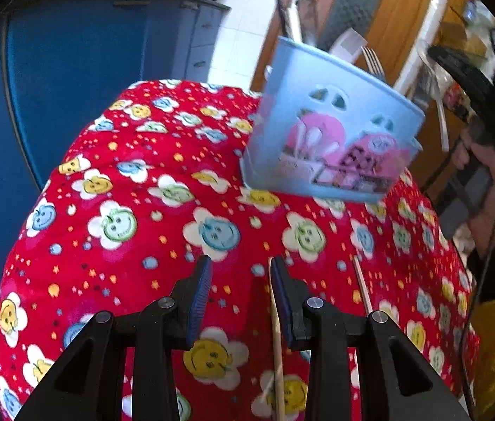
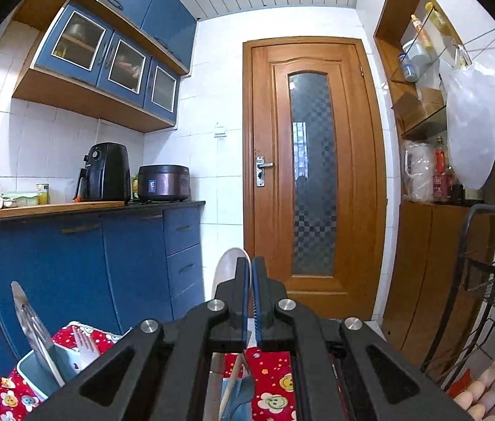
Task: Organize utensils
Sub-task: 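Close the left tool on a wooden chopstick lying on the tablecloth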
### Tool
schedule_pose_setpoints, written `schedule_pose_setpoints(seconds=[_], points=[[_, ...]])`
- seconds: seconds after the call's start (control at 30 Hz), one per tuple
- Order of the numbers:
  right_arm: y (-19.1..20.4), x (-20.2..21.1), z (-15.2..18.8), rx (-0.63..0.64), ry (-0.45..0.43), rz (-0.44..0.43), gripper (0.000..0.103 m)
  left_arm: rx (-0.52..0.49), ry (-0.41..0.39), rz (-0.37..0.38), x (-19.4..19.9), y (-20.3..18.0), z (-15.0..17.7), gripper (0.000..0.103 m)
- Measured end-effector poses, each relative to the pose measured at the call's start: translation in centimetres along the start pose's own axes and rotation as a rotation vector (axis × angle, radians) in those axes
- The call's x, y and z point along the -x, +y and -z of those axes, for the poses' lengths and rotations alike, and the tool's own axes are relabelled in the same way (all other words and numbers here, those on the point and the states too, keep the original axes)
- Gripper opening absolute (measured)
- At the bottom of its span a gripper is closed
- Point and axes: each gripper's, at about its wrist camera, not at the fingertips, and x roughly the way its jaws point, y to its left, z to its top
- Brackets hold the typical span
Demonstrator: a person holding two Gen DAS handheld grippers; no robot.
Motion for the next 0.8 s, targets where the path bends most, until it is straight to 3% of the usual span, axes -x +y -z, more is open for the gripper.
schedule_pose_setpoints(seconds=[0.27,0.5,0.6,0.73,0.8], points=[[-0.5,0.7,-1.4,-0.069,-0.036,-0.032,0.004,-0.056,0.067,0.005,-0.2,-1.2,1.1,0.035],[0.7,0.2,-1.1,-0.022,-0.042,-0.039,0.004,-0.066,0.104,-0.031,-0.8,-1.3,1.4,0.033],[0.6,0.0,-0.4,-0.030,-0.005,-0.058,0.004,-0.079,0.107,-0.036,-0.9,-1.4,1.4,0.029],[0.1,0.3,0.2,-0.056,0.053,-0.105,0.005,-0.078,0.118,-0.005,-1.3,-1.3,1.3,0.010],[-0.2,0.6,0.2,-0.066,0.072,-0.124,0.011,-0.070,0.120,0.009,-1.4,-1.3,1.1,0.007]])
